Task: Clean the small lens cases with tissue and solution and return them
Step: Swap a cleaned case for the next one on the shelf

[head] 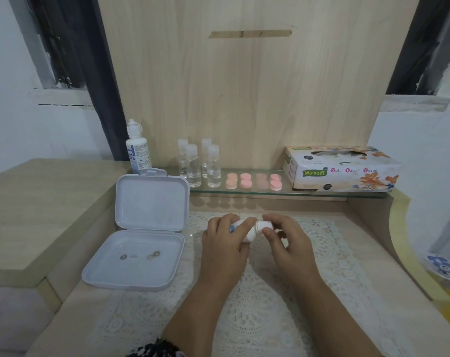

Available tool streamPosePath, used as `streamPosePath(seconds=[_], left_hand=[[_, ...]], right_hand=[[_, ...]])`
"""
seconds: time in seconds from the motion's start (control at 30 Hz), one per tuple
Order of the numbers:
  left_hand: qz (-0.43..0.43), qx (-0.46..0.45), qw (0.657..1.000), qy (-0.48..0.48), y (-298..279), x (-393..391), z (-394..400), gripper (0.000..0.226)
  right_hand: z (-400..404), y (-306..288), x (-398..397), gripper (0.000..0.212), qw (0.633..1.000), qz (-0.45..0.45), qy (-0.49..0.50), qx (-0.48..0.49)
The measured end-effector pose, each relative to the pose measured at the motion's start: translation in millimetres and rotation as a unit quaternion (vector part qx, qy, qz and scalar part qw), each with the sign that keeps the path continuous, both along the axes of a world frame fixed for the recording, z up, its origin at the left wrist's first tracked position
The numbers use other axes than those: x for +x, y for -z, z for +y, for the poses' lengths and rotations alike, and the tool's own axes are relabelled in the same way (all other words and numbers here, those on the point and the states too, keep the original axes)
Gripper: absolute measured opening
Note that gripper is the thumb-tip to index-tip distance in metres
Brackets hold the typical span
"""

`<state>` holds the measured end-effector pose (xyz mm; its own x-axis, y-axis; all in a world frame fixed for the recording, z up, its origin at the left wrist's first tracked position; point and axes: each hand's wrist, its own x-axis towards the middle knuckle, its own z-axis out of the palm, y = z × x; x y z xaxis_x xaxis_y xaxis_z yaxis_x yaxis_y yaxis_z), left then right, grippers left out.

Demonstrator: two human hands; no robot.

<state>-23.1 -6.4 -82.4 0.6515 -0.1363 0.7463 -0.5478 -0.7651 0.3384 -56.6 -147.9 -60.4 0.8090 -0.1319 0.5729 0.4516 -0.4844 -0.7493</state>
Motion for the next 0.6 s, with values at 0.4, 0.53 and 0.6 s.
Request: streamPosePath(seconds=[0.4,0.53,0.6], left_hand=[[0.003,0.003,1.0,-0.006,-1.8,-2.7,-0.3,0.061],[0.0,0.0,1.0,-0.014,-0.2,-1.6,0.6,0.06],[0.002,-0.002,1.0,-0.008,-0.5,-2.0,1.0,0.06]], right_hand=[[-0.2,-3.7,-1.9,0.006,0.996,0.062,0.026,0.052],[-0.7,-1.7,-3.3,0.014,0.996,0.06,0.028,0.052],[-0.2,-1.9,-3.2,0.012,0.997,0.057,0.031,0.05]])
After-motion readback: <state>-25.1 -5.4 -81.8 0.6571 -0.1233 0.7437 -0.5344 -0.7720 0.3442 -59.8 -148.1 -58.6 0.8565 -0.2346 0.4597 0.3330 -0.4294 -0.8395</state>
